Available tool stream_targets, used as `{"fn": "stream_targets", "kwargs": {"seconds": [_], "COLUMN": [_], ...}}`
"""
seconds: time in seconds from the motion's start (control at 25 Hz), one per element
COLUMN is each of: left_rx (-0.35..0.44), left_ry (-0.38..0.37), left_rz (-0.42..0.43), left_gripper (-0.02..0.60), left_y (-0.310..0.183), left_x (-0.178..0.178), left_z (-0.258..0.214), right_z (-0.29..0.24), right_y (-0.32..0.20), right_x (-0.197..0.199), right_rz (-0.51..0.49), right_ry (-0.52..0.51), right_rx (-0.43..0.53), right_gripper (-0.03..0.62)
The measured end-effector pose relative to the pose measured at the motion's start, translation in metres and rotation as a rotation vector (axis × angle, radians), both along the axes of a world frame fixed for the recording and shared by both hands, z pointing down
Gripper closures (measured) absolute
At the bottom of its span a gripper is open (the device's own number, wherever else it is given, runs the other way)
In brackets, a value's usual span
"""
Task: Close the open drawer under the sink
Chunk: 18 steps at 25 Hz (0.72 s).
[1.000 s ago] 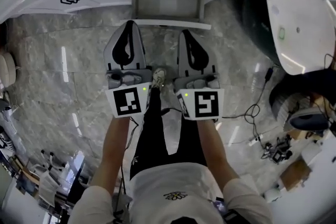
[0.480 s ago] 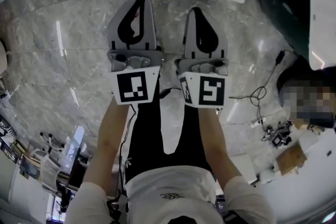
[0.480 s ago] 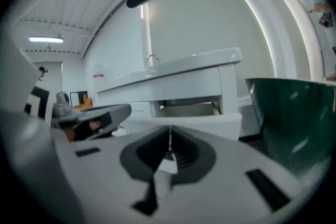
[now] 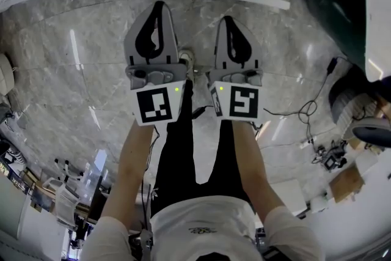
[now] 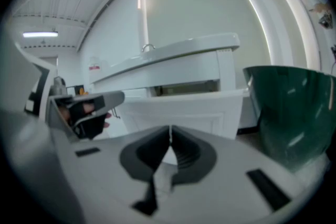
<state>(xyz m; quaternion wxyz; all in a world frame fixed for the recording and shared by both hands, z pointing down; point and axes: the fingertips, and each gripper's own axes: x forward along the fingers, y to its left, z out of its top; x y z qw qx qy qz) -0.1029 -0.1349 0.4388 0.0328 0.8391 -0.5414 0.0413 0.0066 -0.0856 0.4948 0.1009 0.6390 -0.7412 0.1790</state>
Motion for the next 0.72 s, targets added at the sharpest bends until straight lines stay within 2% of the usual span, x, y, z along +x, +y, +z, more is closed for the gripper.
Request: {"fn": "stream_targets", "kwargs": {"seconds": [0.2, 0.24, 0.32, 0.36, 0.56, 0.72], "left_rx": [-0.009, -0.01, -0.011, -0.012, -0.02, -0.033], "left_ry": [-0.013, -0.014, -0.016, -0.016, -0.003, 0.01], "left_rz": [0.016, 0.016, 0.012, 0.01, -0.016, -0.031], "left_gripper": [0.561, 0.561, 0.561, 0.561, 0.561, 0.561], "left_y": [0.004, 0.004, 0.005, 0.004, 0.004, 0.004], "left_x": [-0.002, -0.003, -0.007, -0.009, -0.022, -0.03], "left_z": [0.005, 0.005, 0.005, 0.006, 0.009, 0.013], "right_z": [0.015, 0.018, 0.023, 0.026, 0.043, 0.055], "right_y": [-0.008, -0.011, -0.017, -0.021, -0.036, -0.042], "right_x": [-0.013, -0.016, -0.022, -0.024, -0.032, -0.03], "right_rz": [-0.026, -0.031, -0.041, -0.039, -0.006, 0.047], "right_ry": [-0.001, 0.0, 0.001, 0.001, -0.005, -0.002], "right_rx": [-0.05, -0.06, -0.08, -0.085, -0.117, -0.15], "right_gripper": [0.56, 0.545, 0.469, 0.461, 0.421, 0.414]}}
